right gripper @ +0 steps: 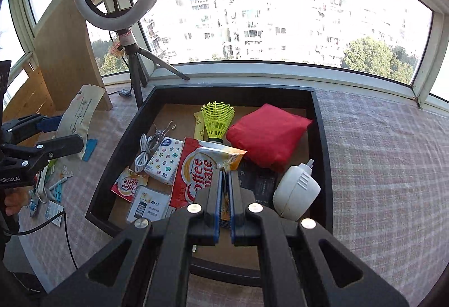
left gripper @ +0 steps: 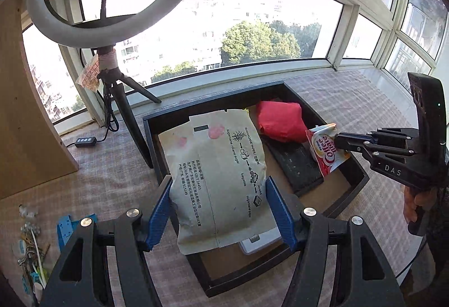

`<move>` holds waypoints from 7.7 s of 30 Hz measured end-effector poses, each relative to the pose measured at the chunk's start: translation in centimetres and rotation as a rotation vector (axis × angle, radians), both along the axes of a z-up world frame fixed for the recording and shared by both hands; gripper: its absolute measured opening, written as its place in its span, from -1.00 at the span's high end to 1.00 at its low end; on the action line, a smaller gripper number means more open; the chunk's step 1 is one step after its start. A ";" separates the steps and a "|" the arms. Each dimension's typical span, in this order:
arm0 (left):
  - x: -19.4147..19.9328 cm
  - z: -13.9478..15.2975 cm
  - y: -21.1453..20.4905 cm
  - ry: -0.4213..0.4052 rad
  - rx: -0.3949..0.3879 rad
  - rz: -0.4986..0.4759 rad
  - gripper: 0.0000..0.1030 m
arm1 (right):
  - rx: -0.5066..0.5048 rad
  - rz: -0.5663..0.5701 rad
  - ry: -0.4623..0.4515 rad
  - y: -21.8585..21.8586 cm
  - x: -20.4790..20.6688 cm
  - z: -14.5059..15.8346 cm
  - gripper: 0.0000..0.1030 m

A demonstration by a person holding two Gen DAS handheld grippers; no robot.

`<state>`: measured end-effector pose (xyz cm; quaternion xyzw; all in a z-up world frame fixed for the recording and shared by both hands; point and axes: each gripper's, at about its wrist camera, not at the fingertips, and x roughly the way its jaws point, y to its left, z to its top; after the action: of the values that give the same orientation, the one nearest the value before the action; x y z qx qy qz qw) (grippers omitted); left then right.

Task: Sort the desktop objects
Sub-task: 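Carry the paper packet and sachet into the black tray and release both, then move both open tools back to the pile, then grasp the blue clothespin with the right tool while the left tool grasps the white cable, then carry the blue clothespin and white gooseneck holder into the black tray and release both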

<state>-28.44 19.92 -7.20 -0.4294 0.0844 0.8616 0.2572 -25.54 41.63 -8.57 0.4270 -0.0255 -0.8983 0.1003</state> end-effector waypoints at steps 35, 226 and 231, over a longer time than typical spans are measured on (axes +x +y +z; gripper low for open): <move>5.6 5.3 -23.7 0.119 -0.152 0.250 -0.40 | -0.035 0.240 0.044 -13.4 0.6 3.0 0.01; 6.1 6.8 -35.4 0.217 0.350 0.556 0.92 | -0.106 0.437 -0.103 -32.2 2.4 -0.9 0.60; 5.2 6.7 -30.4 0.160 0.347 0.432 0.92 | -0.093 0.332 -0.078 -26.4 2.1 0.5 0.60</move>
<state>-23.22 -10.47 -0.48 -0.3176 -0.1379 0.9291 0.1298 -23.39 15.22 -8.06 0.4548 0.0001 -0.8500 0.2660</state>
